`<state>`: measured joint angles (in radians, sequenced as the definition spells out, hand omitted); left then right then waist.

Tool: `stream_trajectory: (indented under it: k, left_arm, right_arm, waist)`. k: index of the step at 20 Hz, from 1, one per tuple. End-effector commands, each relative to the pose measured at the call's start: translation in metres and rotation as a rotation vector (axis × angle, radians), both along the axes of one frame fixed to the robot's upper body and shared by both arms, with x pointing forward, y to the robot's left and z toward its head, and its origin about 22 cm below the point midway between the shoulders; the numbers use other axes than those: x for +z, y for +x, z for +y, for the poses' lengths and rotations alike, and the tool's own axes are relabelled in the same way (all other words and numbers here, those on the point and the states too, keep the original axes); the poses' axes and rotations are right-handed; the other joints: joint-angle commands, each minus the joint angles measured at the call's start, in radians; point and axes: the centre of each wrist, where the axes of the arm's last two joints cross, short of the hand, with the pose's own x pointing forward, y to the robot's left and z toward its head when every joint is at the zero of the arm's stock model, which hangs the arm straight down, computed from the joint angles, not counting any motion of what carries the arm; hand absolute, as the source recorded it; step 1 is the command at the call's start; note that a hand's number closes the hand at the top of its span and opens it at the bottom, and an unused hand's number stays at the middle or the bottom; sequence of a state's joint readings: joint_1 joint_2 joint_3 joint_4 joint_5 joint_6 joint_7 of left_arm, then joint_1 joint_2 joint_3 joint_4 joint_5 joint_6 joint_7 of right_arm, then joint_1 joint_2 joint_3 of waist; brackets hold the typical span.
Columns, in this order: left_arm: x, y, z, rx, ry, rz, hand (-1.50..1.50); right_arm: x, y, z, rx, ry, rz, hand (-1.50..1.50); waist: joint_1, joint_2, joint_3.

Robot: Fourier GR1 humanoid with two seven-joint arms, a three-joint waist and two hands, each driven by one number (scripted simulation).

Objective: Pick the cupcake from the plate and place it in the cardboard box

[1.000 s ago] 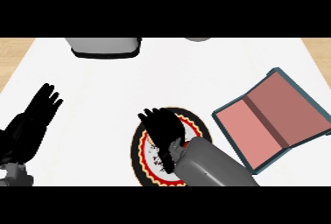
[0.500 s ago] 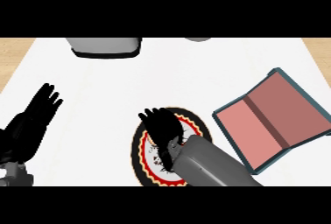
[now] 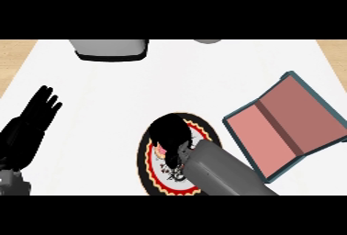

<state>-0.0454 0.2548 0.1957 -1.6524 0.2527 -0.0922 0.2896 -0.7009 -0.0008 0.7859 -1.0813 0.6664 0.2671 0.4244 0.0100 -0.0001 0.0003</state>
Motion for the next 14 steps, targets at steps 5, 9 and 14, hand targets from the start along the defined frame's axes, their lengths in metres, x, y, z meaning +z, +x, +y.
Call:
stream_trajectory:
  k: [5, 9, 14]
  left_arm:
    - [-0.001, 0.003, 0.003, 0.000, 0.001, -0.001, 0.00]
    - [0.002, -0.006, 0.006, 0.019, 0.000, -0.004, 0.00]
    - [0.004, -0.006, -0.001, -0.005, -0.003, 0.009, 0.00]
  right_arm:
    - [-0.003, 0.000, -0.001, -0.178, 0.002, -0.019, 1.50]
    - [-0.026, 0.001, -0.023, -0.539, -0.045, 0.018, 1.50]
    - [-0.012, -0.035, -0.001, -0.616, -0.054, -0.089, 1.50]
  waist:
    - [-0.002, 0.000, 0.000]
    - [-0.018, -0.007, 0.000]
    - [-0.006, -0.004, 0.000]
